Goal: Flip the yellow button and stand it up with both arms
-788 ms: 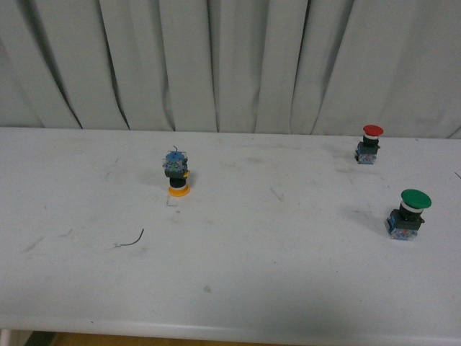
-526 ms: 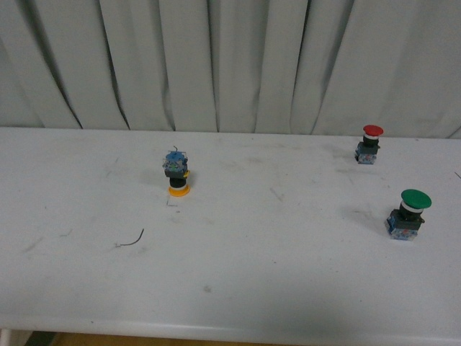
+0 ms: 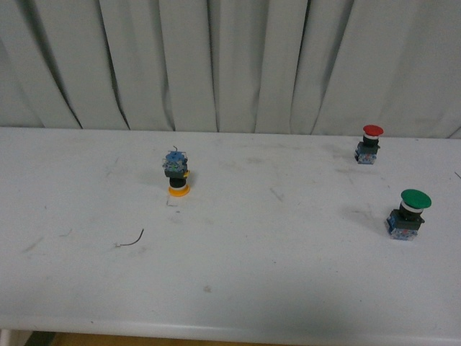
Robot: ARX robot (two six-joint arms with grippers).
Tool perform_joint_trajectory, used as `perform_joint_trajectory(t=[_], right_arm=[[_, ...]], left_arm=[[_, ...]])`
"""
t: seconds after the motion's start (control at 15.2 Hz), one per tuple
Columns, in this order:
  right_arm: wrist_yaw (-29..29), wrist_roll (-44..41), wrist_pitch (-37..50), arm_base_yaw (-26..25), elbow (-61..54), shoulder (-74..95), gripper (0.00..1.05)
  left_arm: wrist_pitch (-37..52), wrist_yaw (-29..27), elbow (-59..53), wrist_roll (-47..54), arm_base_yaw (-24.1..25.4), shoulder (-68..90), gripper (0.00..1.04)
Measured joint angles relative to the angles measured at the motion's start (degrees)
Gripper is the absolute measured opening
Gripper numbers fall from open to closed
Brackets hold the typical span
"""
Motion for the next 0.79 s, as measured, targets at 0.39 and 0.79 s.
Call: perform_joint_trajectory(t=[0.39, 0.79], right_arm=[[0.0, 0.0, 0.0, 0.0, 0.0, 0.0, 0.98], [0.0, 0.0, 0.0, 0.0, 0.0, 0.0, 0.98]], left_arm=[[0.0, 0.0, 0.0, 0.0, 0.0, 0.0, 0.98], [0.0, 0.0, 0.0, 0.0, 0.0, 0.0, 0.98]])
